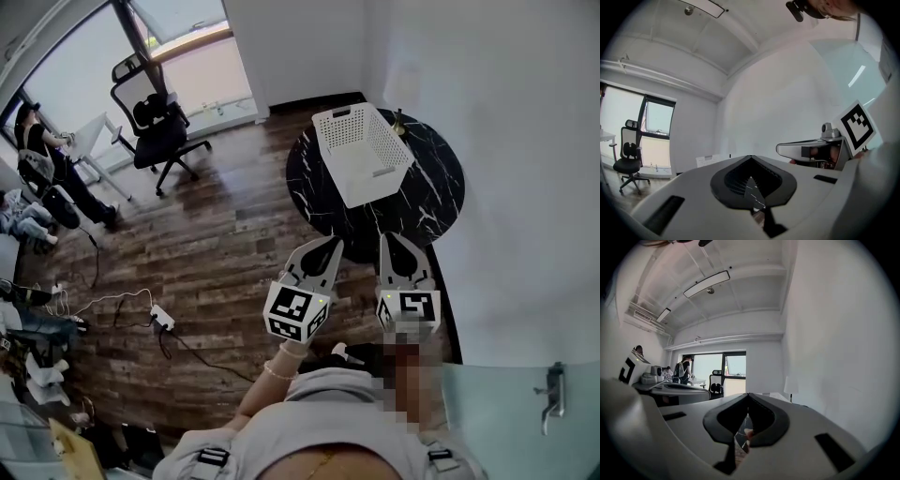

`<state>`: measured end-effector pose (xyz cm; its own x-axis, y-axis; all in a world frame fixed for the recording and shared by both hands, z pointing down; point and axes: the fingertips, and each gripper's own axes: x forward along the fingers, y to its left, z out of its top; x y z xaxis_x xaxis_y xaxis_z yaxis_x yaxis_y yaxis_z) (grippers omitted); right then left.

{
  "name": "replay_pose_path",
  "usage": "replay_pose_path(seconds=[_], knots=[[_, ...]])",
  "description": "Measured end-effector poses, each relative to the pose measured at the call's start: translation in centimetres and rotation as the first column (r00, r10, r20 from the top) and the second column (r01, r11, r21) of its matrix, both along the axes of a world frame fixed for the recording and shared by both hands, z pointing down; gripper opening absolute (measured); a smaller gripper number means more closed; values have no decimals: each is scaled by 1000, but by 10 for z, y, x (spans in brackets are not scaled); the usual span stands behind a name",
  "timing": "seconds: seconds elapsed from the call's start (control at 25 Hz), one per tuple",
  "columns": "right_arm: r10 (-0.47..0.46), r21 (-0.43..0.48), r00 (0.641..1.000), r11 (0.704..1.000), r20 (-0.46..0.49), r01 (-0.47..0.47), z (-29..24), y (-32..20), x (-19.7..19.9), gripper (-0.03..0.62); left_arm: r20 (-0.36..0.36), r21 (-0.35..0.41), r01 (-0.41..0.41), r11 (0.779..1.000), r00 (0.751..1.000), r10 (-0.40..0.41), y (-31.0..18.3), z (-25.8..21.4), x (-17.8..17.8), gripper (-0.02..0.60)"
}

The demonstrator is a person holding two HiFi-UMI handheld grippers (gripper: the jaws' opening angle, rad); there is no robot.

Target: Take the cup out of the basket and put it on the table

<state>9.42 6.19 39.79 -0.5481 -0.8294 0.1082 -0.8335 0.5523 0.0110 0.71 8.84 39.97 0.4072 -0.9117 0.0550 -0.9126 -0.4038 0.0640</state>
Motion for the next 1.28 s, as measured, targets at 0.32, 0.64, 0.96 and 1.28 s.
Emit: replay_pose_path(seconds=[0.32,0.64,0.96,1.28], knots=[[35,-29,999,999,18,-35,13,-16,18,10,17,-17,-17,1000,1000,17,-20,7,14,5],[88,-33,996,996,11,-87,15,-47,22,10,11,-8,-86,996,996,86,-58,4,21,5],[113,-40,994,993,8,-112,17,-91,-9,10,10,-13,-130,991,991,130,-107,7,-3,5],[137,-45,990,990,17,-136,20,-133,-52,9,15,-14,-166,986,986,166,-154,9,-43,5]])
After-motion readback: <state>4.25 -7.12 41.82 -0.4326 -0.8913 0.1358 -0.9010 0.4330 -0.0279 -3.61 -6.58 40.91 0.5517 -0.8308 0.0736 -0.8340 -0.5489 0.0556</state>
